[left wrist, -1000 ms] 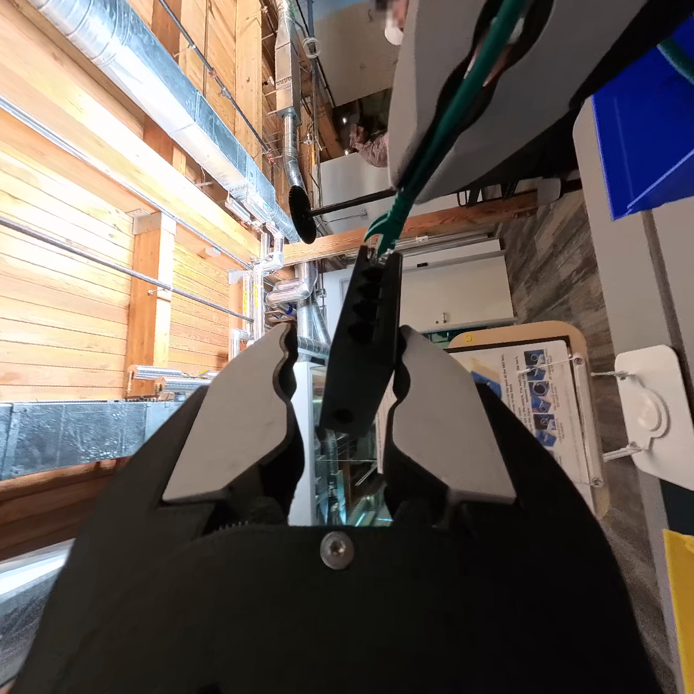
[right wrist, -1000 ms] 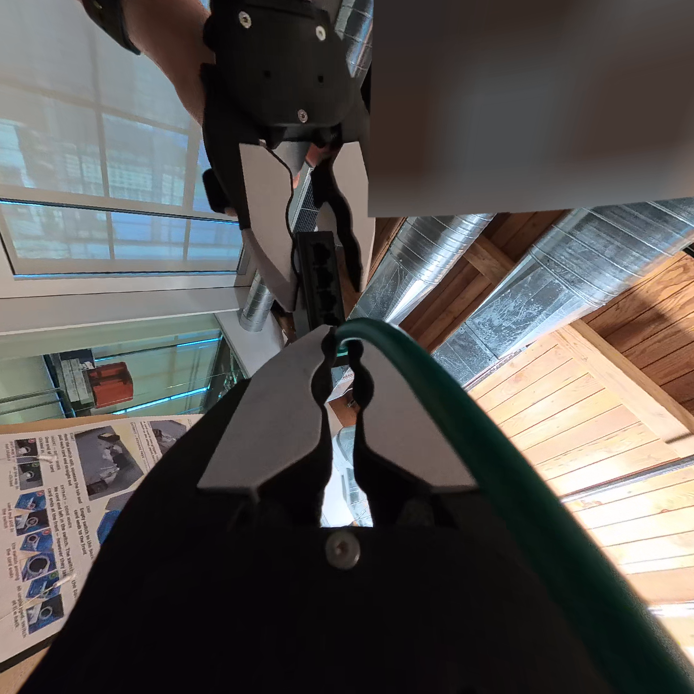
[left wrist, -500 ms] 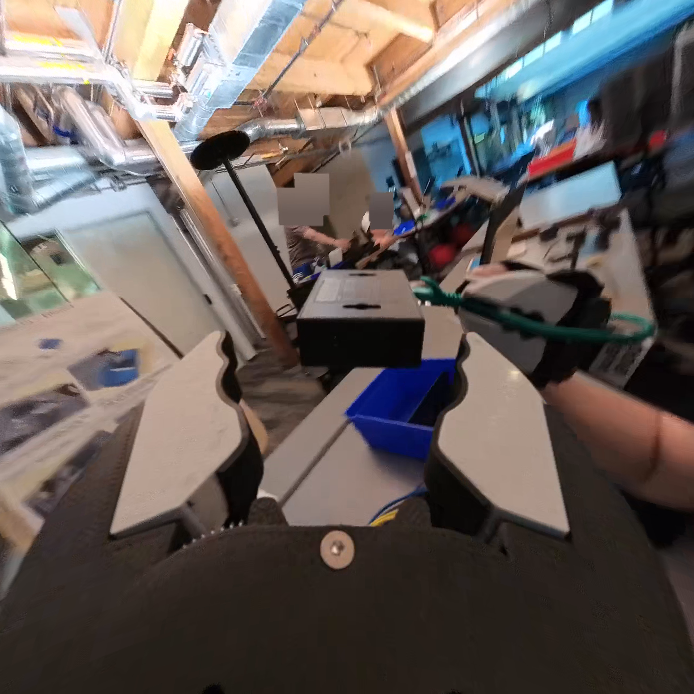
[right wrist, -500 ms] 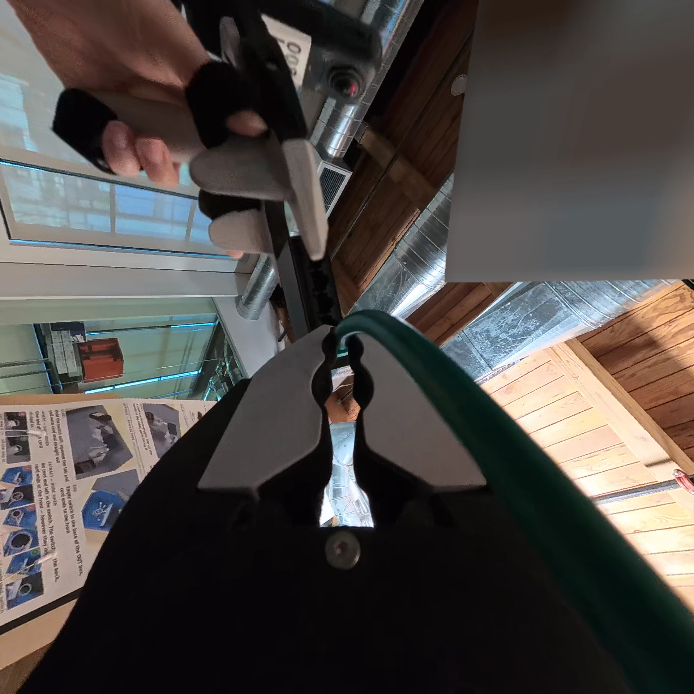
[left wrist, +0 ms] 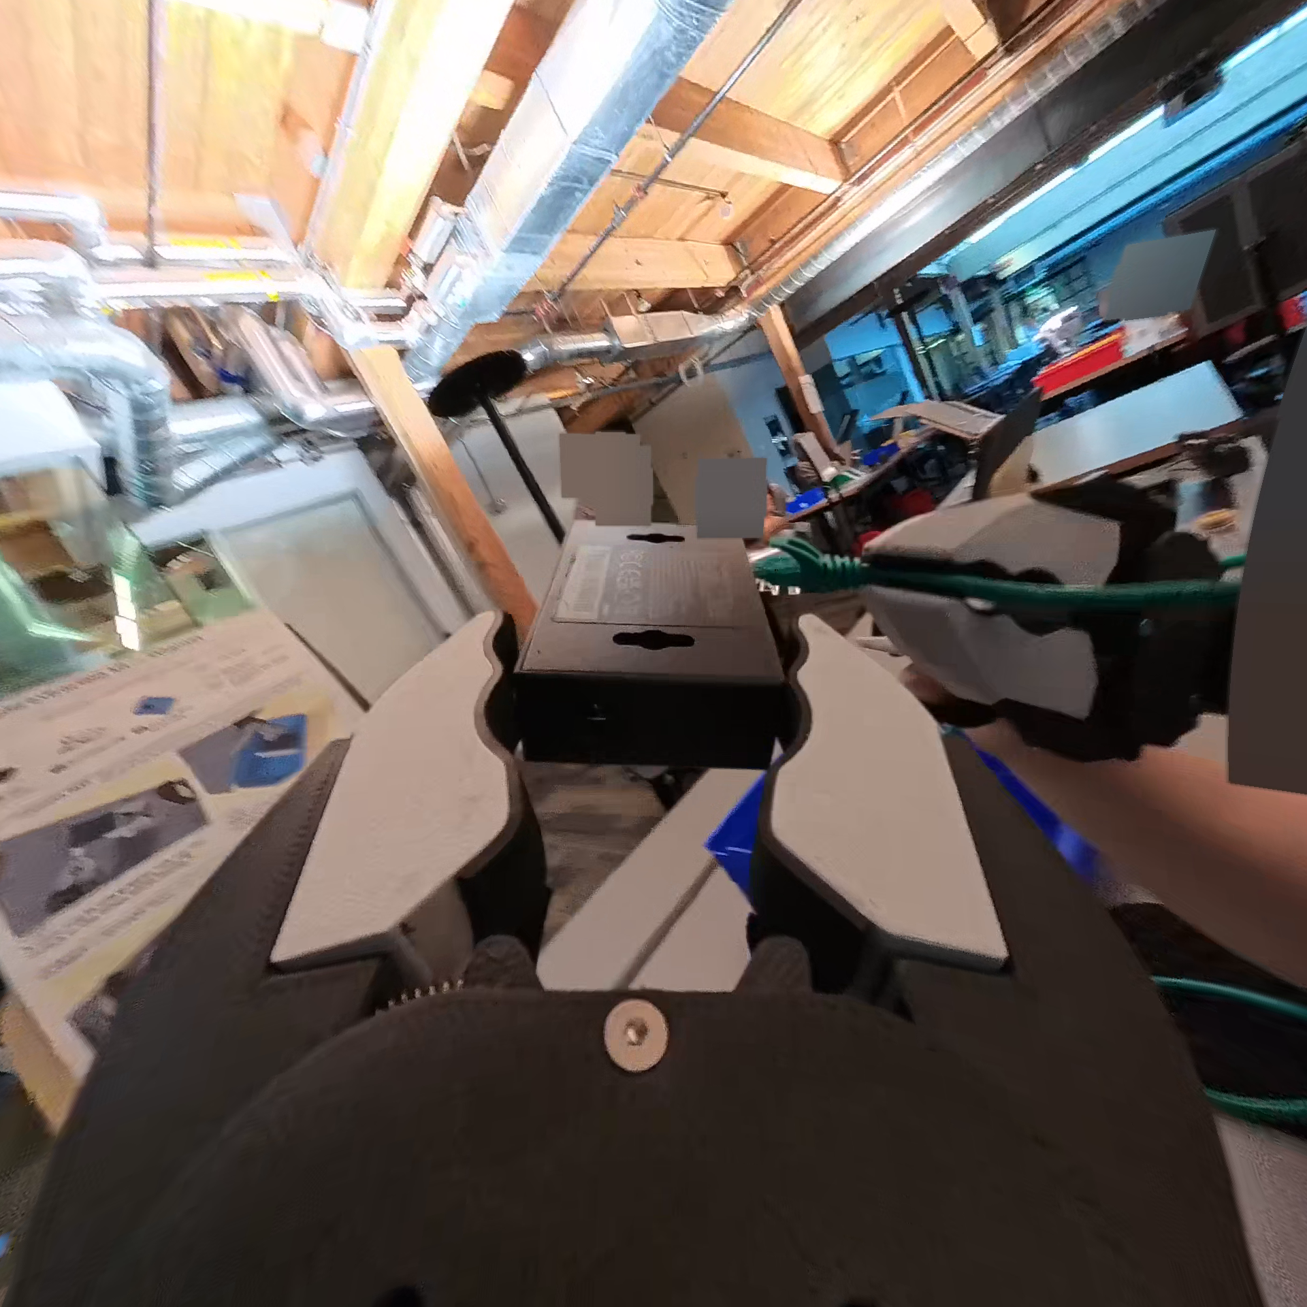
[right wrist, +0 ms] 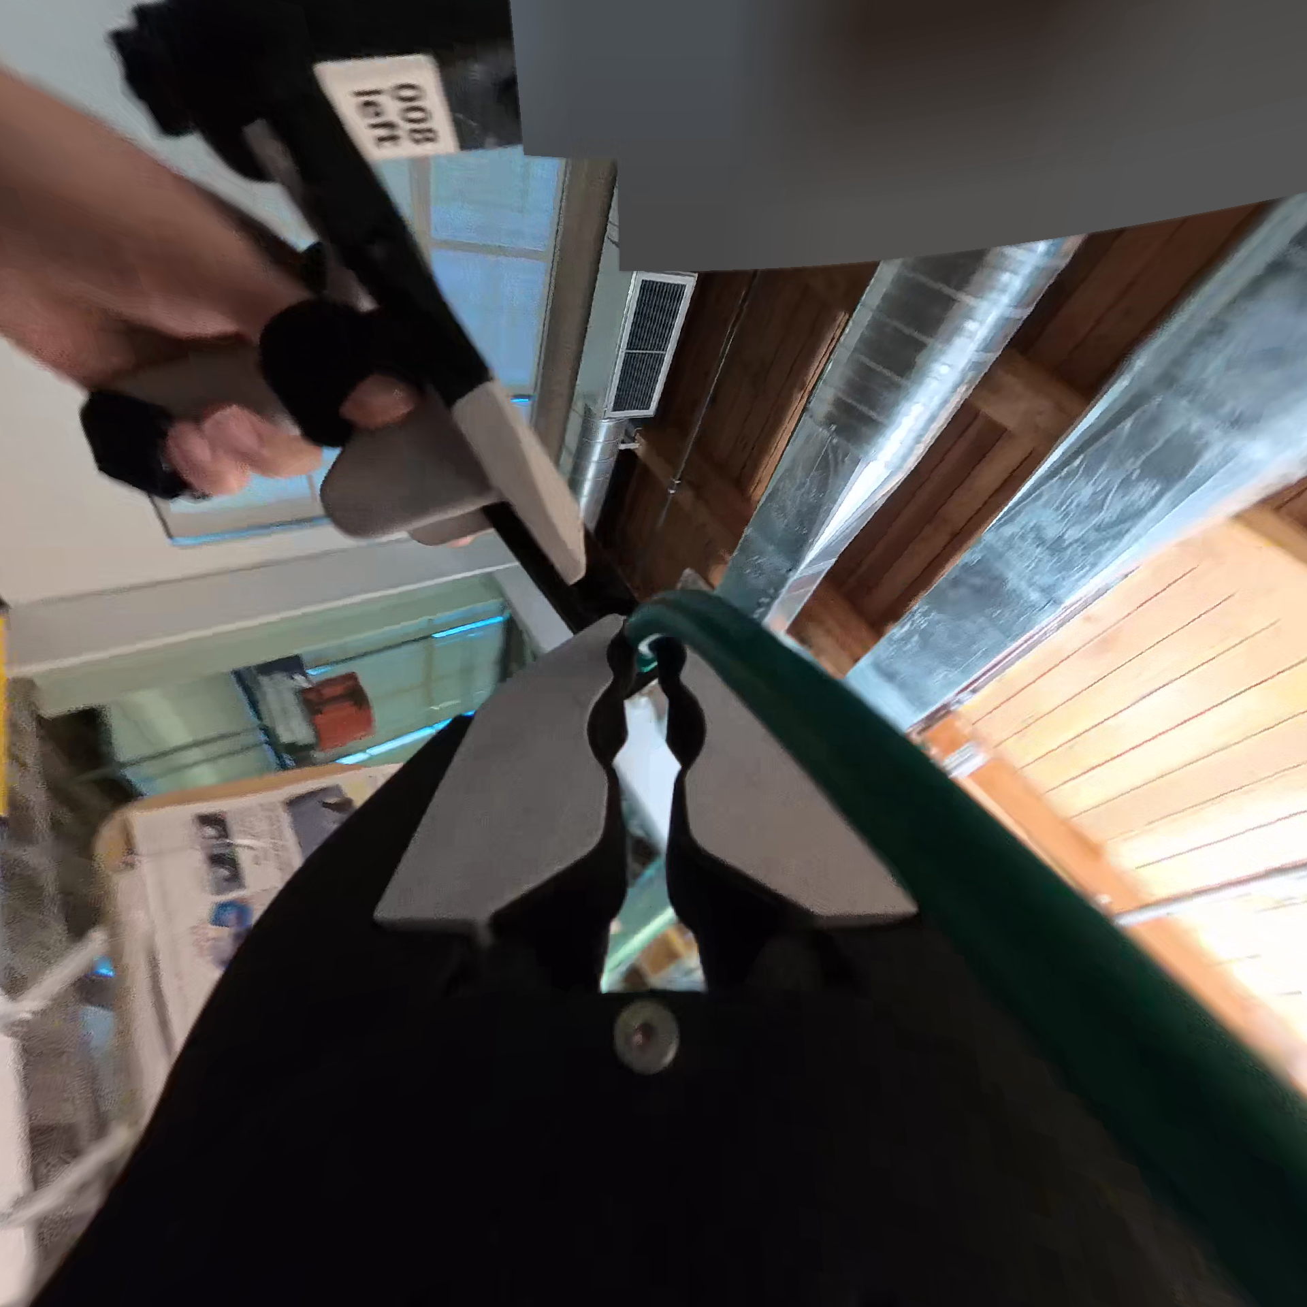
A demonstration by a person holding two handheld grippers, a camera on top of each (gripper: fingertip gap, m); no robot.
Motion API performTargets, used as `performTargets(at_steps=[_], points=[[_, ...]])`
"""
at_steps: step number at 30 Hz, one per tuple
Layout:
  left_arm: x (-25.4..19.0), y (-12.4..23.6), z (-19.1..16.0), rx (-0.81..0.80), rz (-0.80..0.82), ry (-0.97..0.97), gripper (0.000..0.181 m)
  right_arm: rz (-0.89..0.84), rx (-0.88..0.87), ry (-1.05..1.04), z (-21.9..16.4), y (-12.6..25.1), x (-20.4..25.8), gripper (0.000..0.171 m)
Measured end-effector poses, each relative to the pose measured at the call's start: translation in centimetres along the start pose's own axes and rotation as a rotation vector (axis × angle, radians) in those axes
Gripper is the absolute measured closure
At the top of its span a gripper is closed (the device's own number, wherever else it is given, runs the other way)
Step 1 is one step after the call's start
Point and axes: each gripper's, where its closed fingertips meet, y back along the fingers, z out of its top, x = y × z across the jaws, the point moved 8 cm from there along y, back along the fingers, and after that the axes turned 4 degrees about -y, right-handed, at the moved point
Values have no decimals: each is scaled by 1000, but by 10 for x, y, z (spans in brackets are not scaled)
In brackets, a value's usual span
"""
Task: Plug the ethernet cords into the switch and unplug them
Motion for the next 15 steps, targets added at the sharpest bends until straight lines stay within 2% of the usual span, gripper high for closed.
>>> performTargets(at_steps=[1,4,15], points=[[0,-1,-2,-20,30,-33,110,-8,5,-64,-3,-2,-1,166],[0,-4,-7,-76,98,-71,110,-32,5,-253,-11,-5,-3,164],[2,-1,-31,-214,294,-17,111,-29,49,-739,-33,-20,8,163]])
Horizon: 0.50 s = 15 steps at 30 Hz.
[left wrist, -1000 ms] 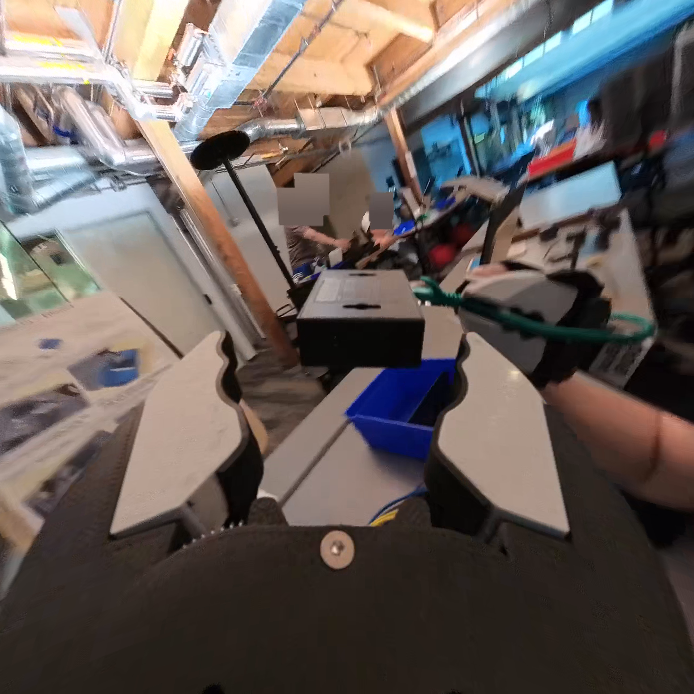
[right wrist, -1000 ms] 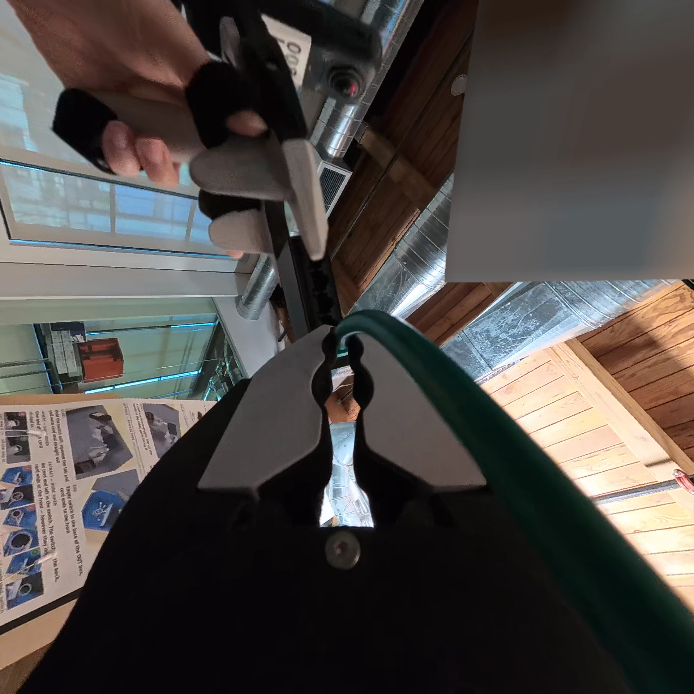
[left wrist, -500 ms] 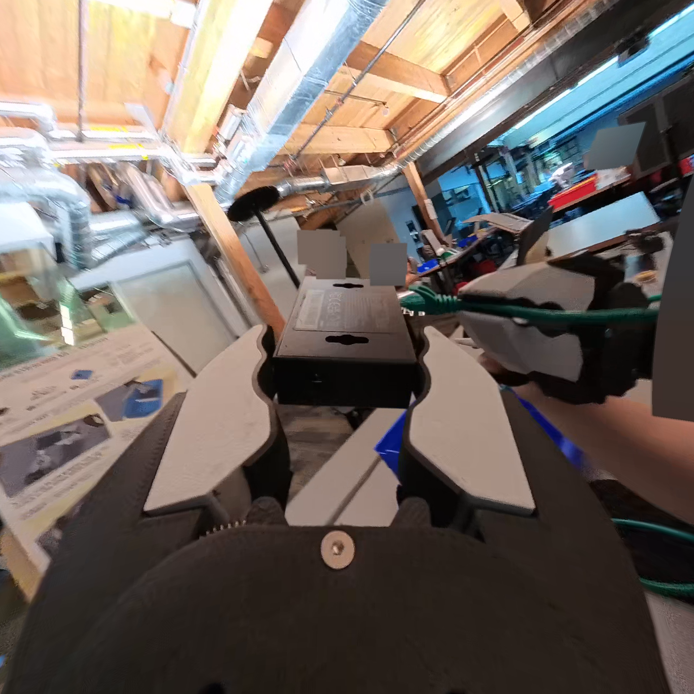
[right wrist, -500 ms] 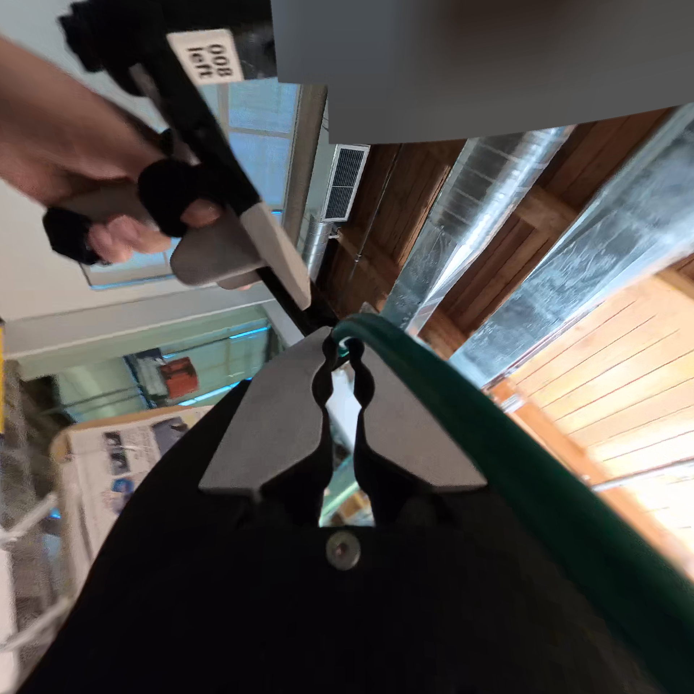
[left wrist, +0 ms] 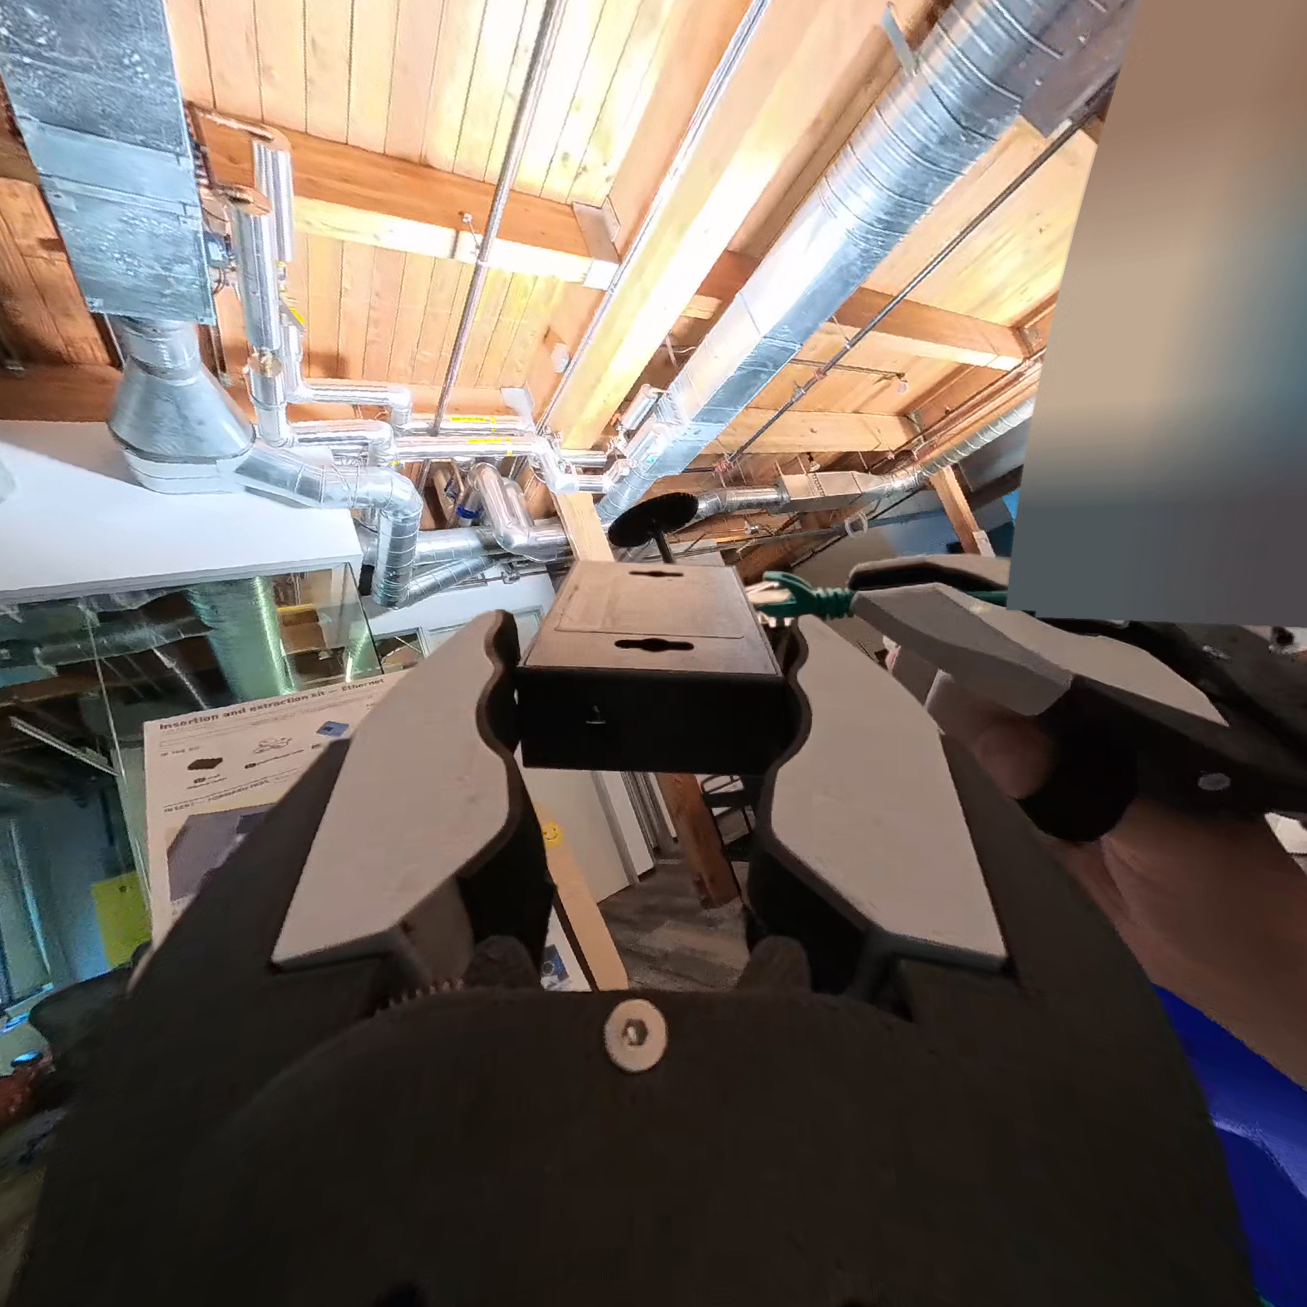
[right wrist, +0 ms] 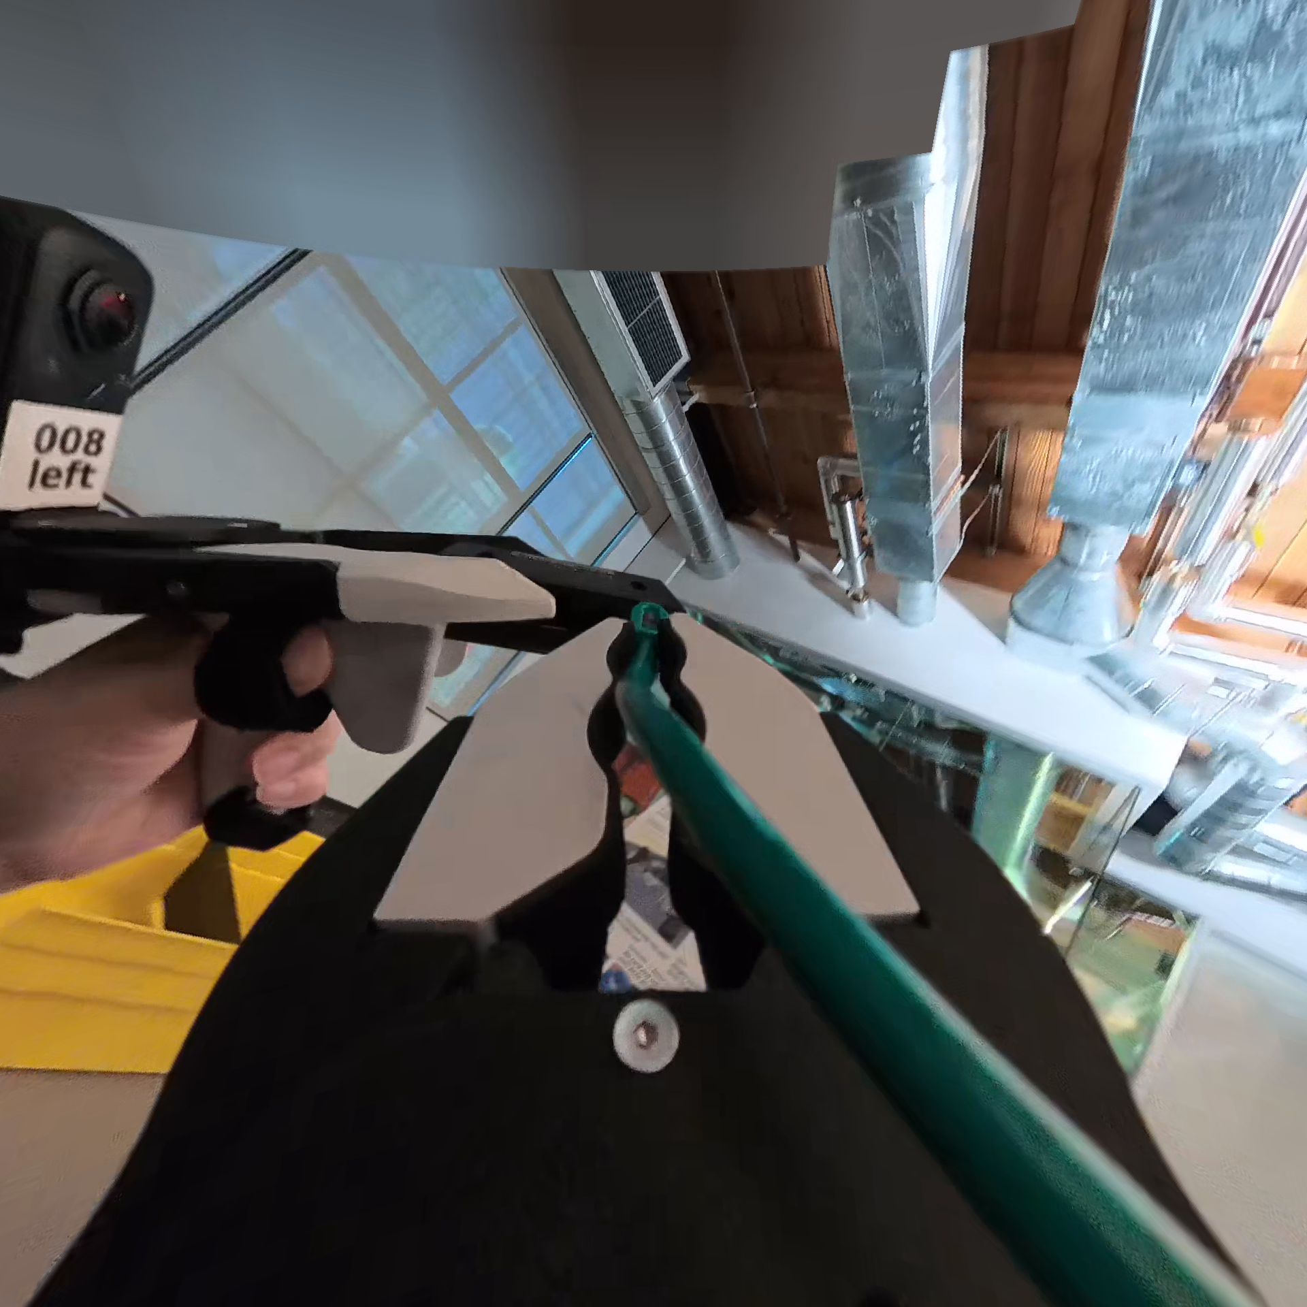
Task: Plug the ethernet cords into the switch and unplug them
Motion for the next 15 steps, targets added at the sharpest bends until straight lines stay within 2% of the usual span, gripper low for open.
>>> performTargets(at_steps=[6,15], points=[[3,3,-3,-26,25,-11,111,-36,62,-177,-10,-7,1,164],[2,4,-2,-7,15,-53,112,13,111,-213,-19,-11,8,169]])
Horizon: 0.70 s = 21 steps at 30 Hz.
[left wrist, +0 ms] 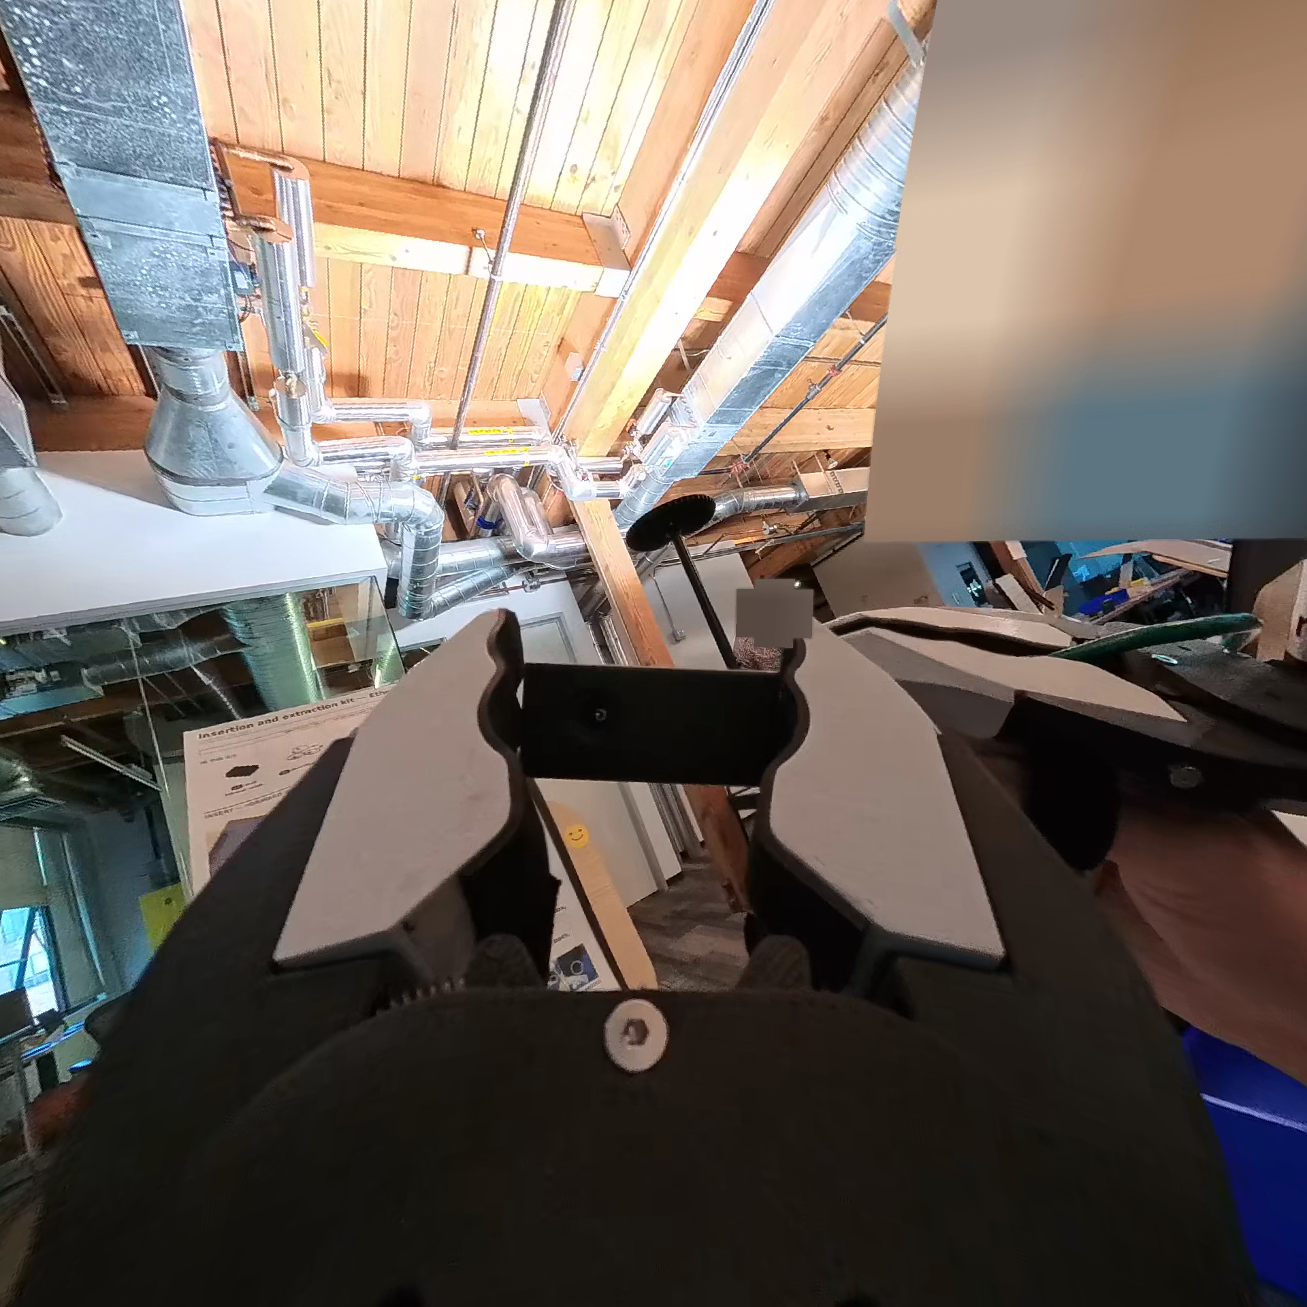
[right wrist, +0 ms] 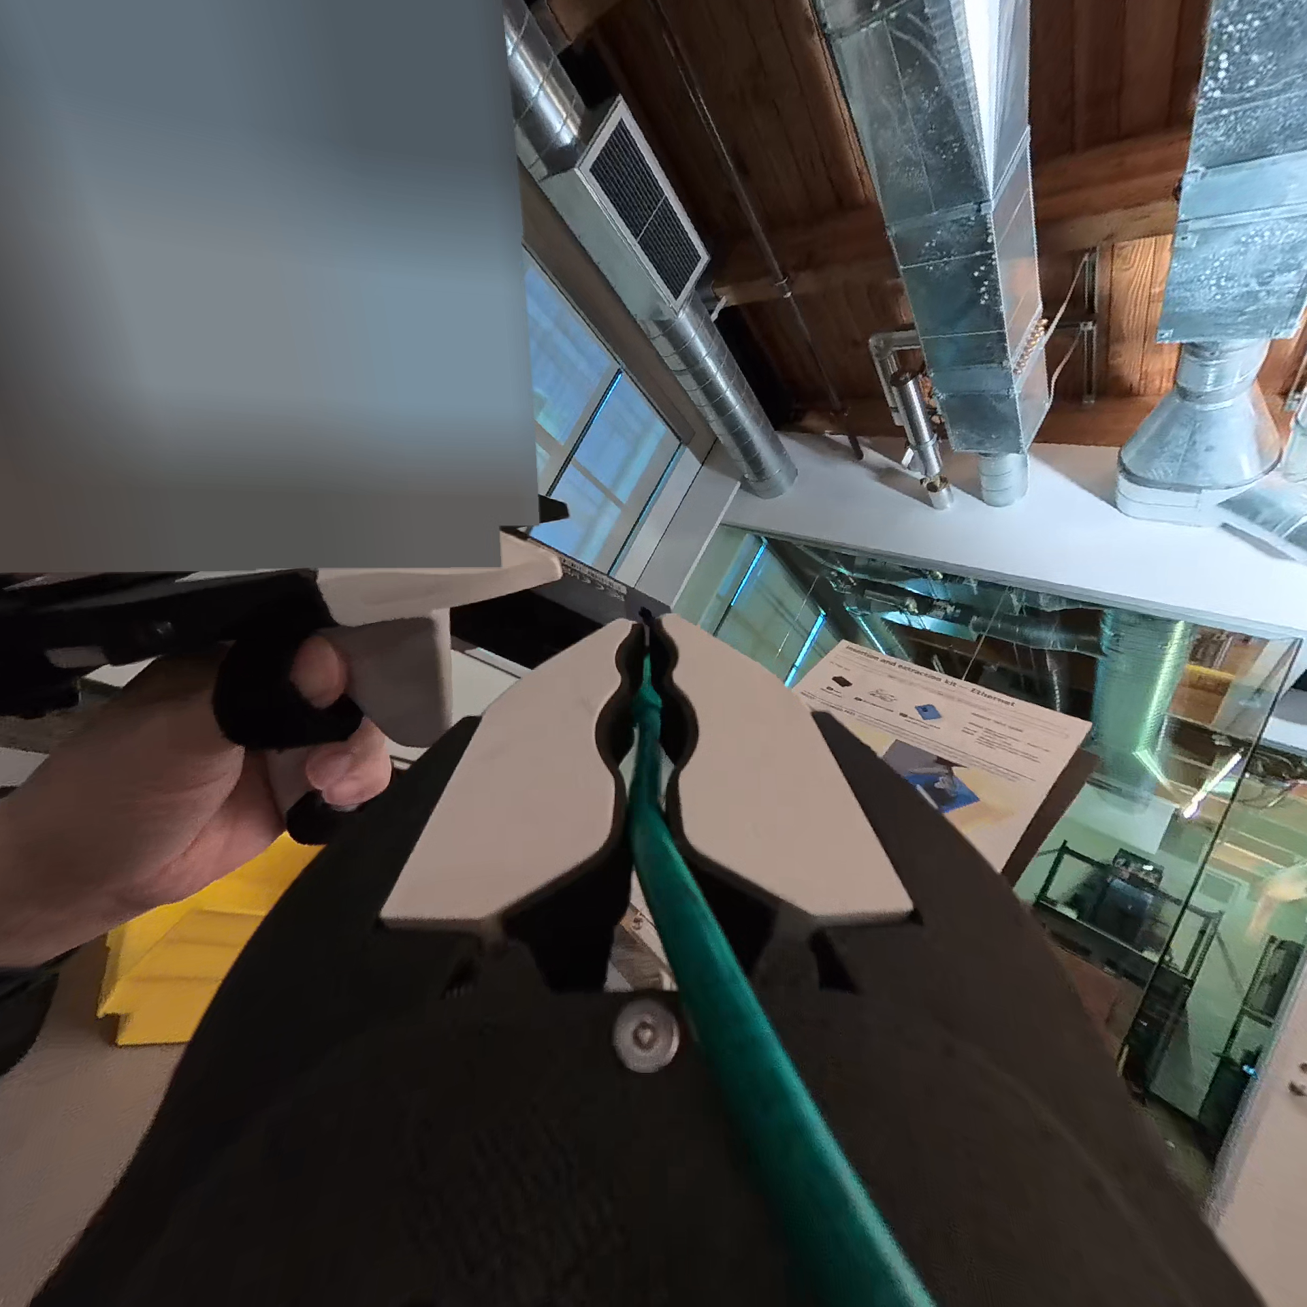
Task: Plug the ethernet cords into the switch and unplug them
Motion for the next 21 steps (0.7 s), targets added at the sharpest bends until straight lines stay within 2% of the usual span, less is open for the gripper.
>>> performTargets(at_steps=[2,4,9,13,21], points=[[1,1,1,-3,8,-26,112,-34,4,-59,-1,-1,-3,165],[2,3,3,-12,27,-64,112,-63,53,-105,-5,-4,-7,151],[6,5,4,-9,40,-93,112,33,158,-328,-13,-11,-8,149],[9,6,4,0,51,-108,112,101,246,-517,-22,-16,-9,142],[11,6,2,10,58,-125,112,202,274,-721,-31,-19,-7,145]])
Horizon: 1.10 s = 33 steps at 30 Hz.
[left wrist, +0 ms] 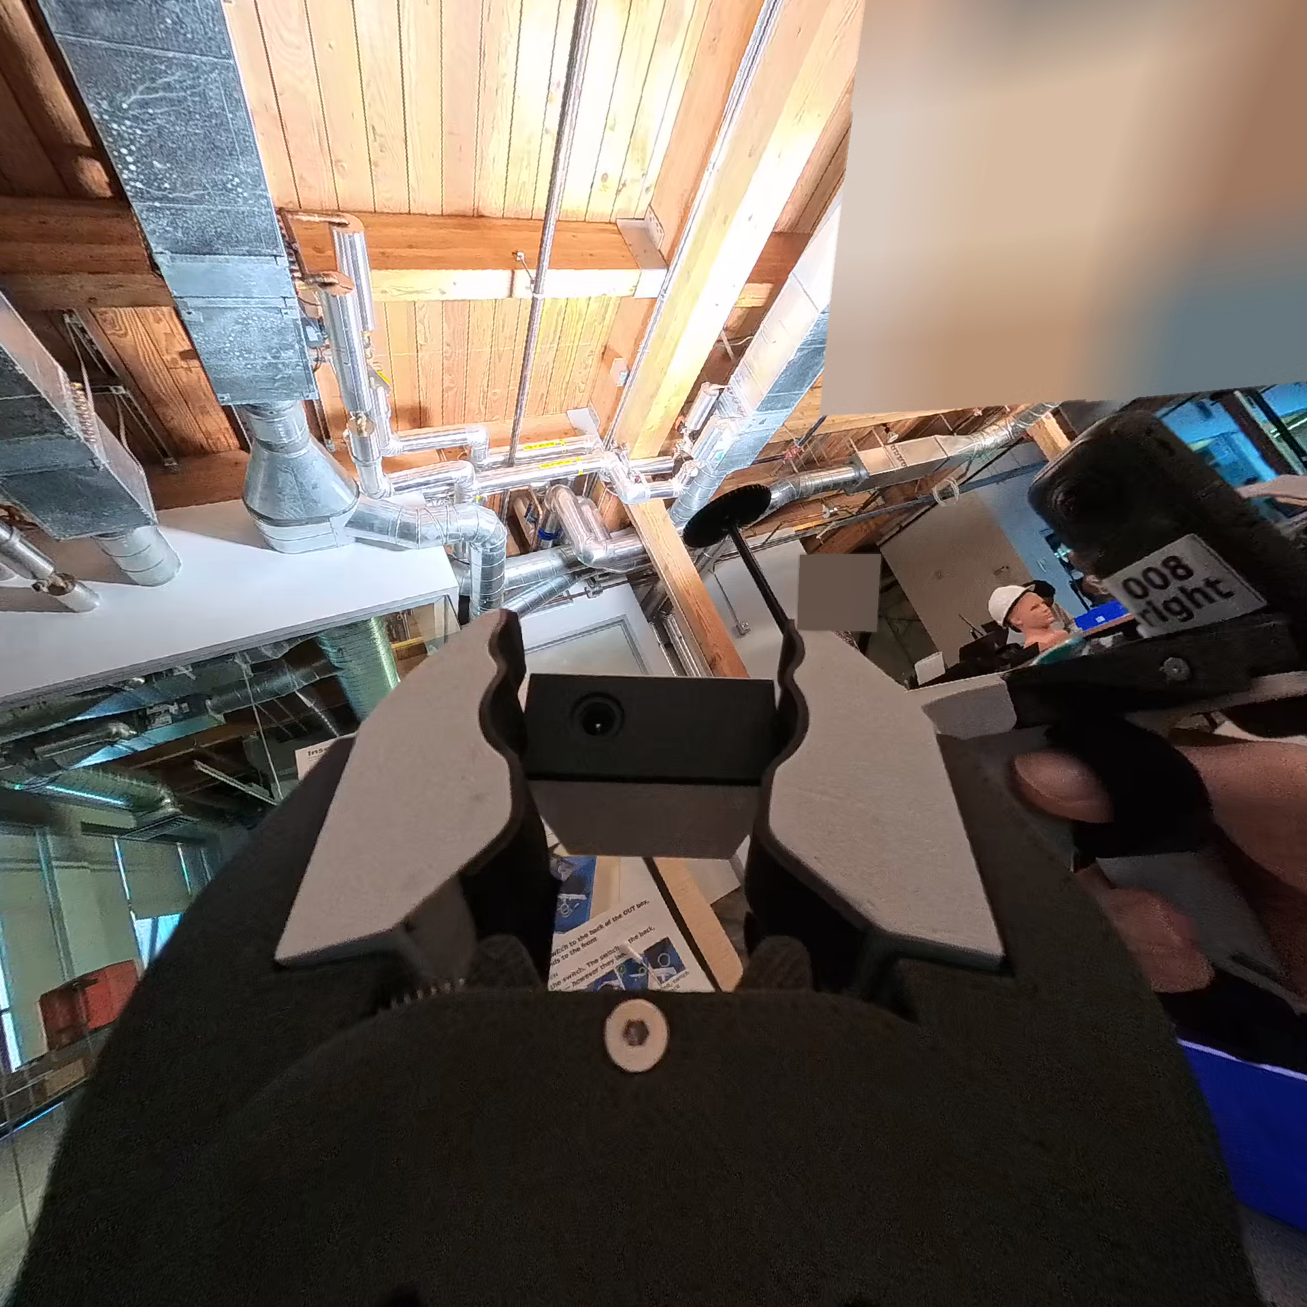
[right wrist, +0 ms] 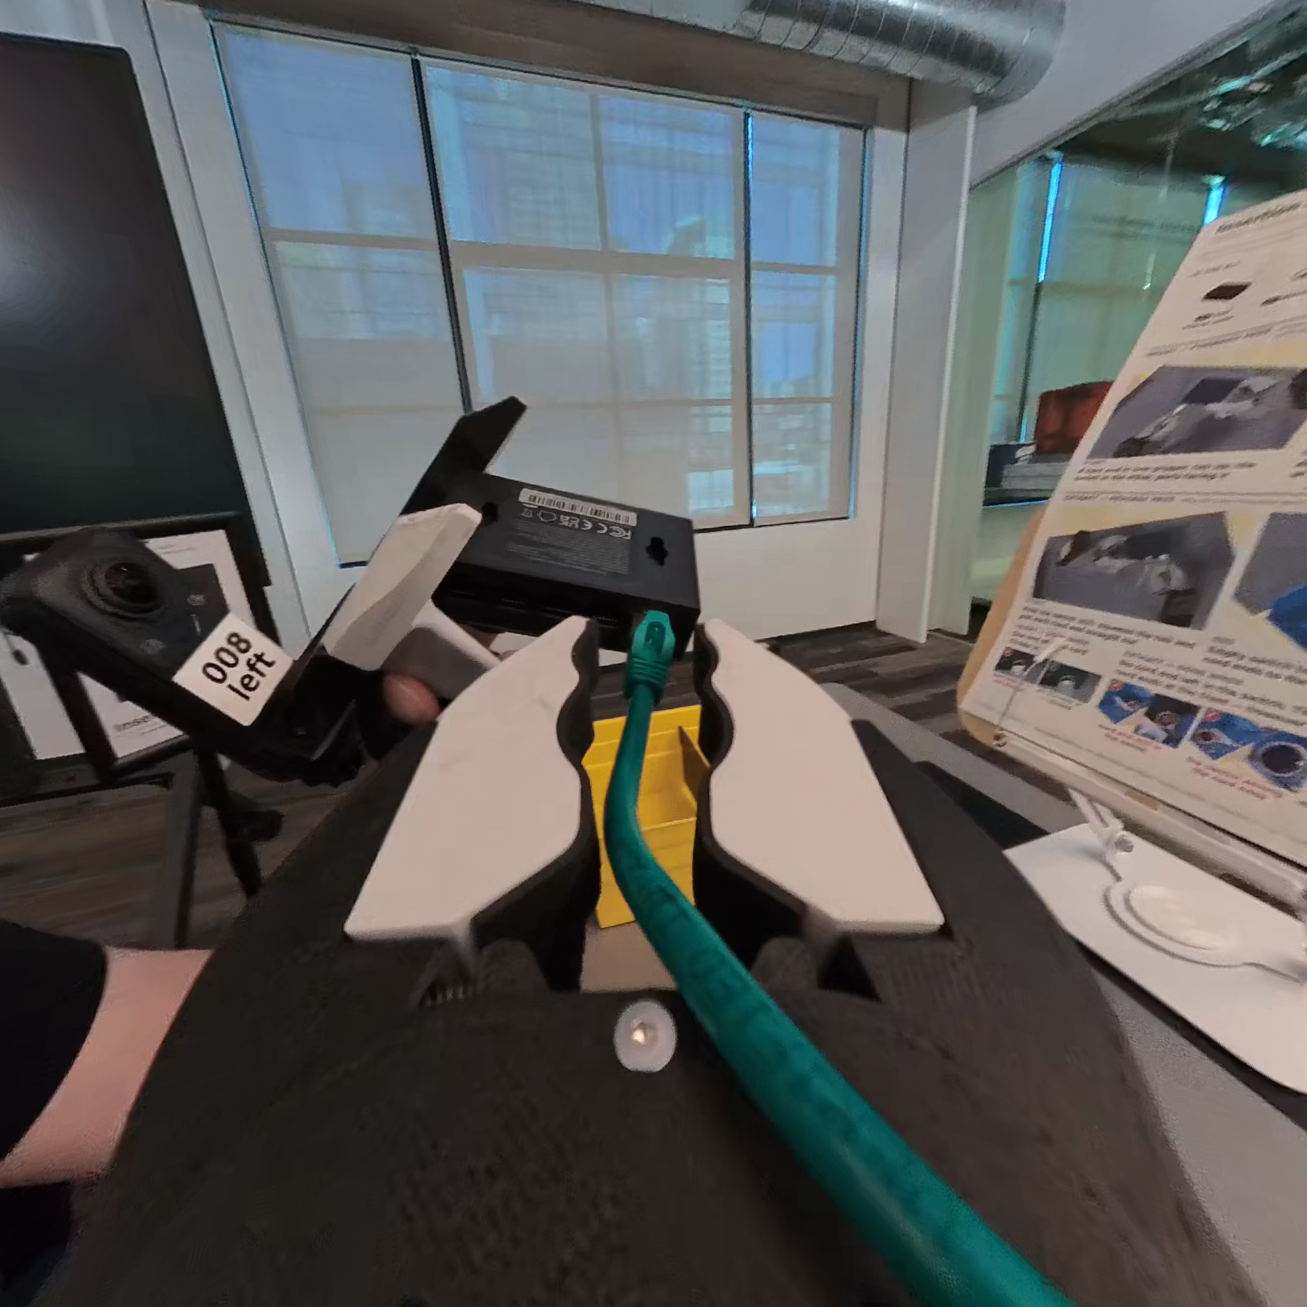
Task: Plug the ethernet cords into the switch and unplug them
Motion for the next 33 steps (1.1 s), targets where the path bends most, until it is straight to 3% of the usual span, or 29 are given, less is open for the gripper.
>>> performTargets(at_steps=[8,9,10,13,14,17,21,25,27,33], points=[[2,-1,-3,19,1,-5,117,1,54,-9,-5,-4,-4,136],[2,-1,-5,32,-5,-6,117,4,49,-5,-5,-4,-4,144],[1,-2,-6,48,-12,-9,117,18,70,7,-6,-4,-3,165],[0,-3,-10,72,-16,-30,117,-19,64,45,-8,-5,-7,165],[0,-3,-10,75,-17,-31,117,-19,52,46,-8,-5,-8,163],[3,-2,-9,69,-15,-25,118,-55,40,53,-9,-6,-11,132],[7,-1,-8,66,-2,-35,117,-44,113,-19,-17,-13,-15,122],[8,0,-8,74,-2,-45,117,66,168,-160,-27,-19,-17,134],[6,0,-8,79,-8,-60,117,140,200,-208,-31,-19,-16,158],[4,0,-5,80,-16,-92,118,165,148,-243,-31,-18,-21,159]])
